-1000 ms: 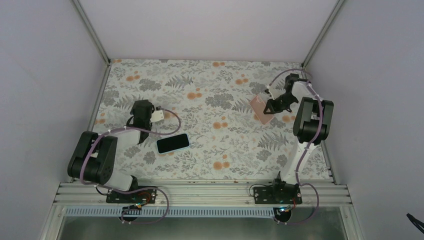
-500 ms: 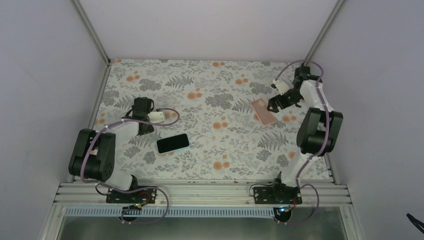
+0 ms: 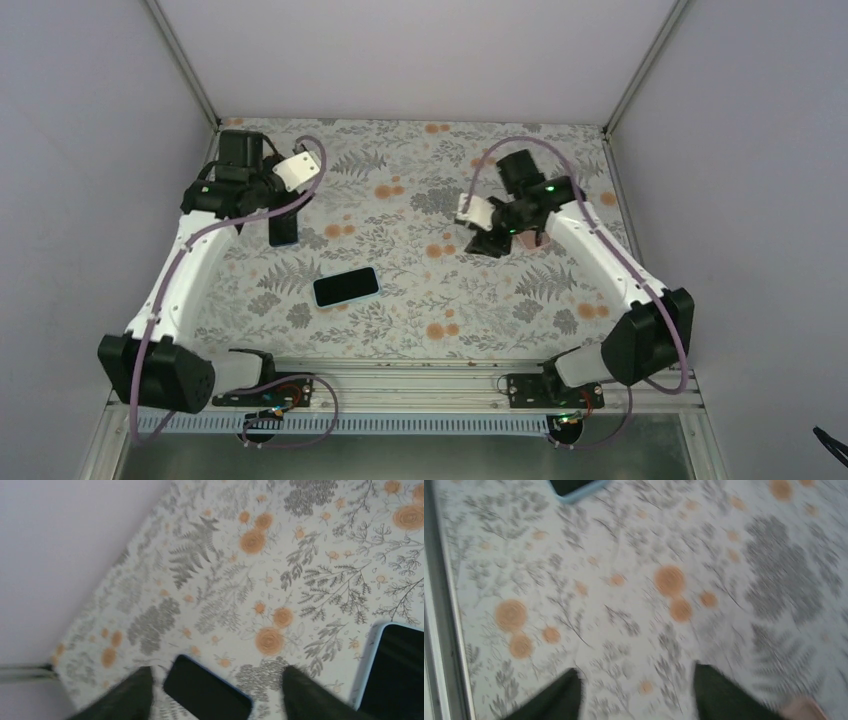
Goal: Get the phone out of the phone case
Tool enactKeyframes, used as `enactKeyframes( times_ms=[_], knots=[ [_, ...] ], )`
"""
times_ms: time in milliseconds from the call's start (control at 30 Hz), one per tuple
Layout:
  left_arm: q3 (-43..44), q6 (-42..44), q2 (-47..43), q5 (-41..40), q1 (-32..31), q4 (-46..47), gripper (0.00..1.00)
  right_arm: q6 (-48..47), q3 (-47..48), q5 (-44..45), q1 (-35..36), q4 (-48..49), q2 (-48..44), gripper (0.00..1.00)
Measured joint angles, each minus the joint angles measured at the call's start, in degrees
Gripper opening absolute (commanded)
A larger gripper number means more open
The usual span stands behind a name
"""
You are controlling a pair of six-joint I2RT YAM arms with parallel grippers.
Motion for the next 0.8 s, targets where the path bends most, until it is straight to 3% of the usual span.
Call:
enactKeyframes(
  times_ms=[67, 133, 400, 800],
  knots=[
    [0.0, -2.5, 1.9, 0.0, 0.2, 0.0, 0.02, 1.3, -0.6, -0.6, 4.5, 1.6, 1.4, 0.14],
    [-1.4, -4.9, 5.9, -0.2, 0.5, 1.2, 0.02, 3.3, -2.4, -0.5, 9.9, 4.7, 3.1, 0.04],
    [-9.4, -9.2, 18.2, 0.5, 1.0, 2.3, 0.02, 12.4, -12.8, 4.8, 31.1, 22.2, 10.9, 0.03],
    [-16.4, -8.0, 22.6, 2.3, 1.0, 1.0, 0.02, 16.8, -3.3, 7.6, 37.3, 32.0, 31.2, 0.04]
  ],
)
